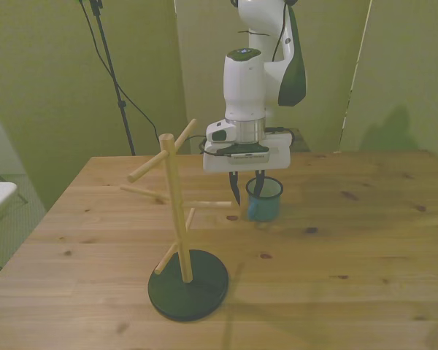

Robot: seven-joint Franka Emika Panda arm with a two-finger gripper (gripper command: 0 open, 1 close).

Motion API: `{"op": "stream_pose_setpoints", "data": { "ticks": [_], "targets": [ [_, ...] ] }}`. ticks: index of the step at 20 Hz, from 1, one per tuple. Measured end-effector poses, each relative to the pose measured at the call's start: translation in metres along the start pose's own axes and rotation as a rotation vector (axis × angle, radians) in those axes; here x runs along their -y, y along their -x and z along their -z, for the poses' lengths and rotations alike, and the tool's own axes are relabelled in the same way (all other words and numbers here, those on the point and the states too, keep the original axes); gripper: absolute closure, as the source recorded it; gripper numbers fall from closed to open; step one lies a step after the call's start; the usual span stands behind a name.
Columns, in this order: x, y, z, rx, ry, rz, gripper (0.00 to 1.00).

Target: Unload the mug

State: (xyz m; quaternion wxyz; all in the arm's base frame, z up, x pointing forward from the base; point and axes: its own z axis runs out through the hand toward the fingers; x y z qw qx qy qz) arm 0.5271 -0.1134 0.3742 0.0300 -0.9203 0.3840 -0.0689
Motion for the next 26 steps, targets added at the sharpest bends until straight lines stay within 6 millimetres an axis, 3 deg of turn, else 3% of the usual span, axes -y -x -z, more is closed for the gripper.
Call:
{"op": "stream_pose_setpoints", "data": {
  "ticks": [6,14,22,26],
  "targets": [
    [0.009,0.003,0.011,-0.007,-0.009,0.015,0.0],
    [0.009,0.017,0.049,-0.022,-0.03,0.019,0.0],
    [-0.007,0.04,0.11,-0.074,-0.053,0.013,0.0],
    [-0.011,0.063,0.137,-0.088,-0.065,0.032,0.0]
  ]
}}
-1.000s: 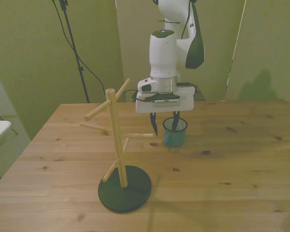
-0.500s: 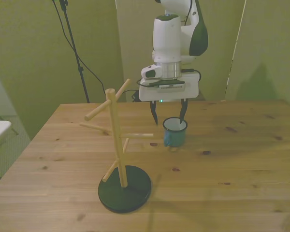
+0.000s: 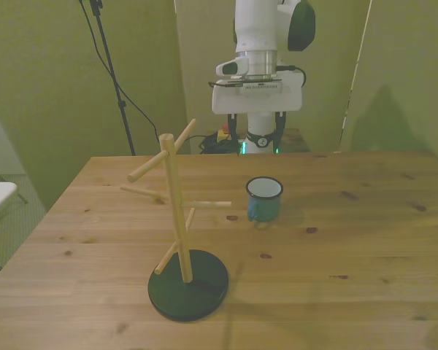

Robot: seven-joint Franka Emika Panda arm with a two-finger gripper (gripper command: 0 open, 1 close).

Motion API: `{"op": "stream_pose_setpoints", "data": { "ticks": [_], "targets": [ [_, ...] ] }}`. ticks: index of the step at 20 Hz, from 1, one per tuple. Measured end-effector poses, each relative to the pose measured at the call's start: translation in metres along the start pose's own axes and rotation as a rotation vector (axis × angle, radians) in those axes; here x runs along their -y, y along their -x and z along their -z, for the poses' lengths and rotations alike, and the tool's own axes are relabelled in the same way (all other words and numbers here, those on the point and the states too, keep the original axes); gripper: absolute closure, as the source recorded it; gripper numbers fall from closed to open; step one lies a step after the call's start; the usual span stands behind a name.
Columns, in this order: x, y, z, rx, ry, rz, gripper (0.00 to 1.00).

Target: Unload the mug

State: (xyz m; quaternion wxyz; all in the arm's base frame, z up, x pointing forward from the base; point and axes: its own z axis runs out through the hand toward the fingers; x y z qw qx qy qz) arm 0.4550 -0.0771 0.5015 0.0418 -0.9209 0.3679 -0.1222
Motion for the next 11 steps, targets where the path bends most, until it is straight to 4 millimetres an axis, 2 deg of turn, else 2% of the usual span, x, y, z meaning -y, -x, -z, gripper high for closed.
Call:
{"op": "stream_pose_setpoints", "data": {
  "ticks": [6,11],
  "targets": [
    [0.006,0.034,0.024,0.0,0.003,0.041,0.0],
    [0.011,0.054,0.03,0.015,0.021,0.045,0.0]
  ]
}}
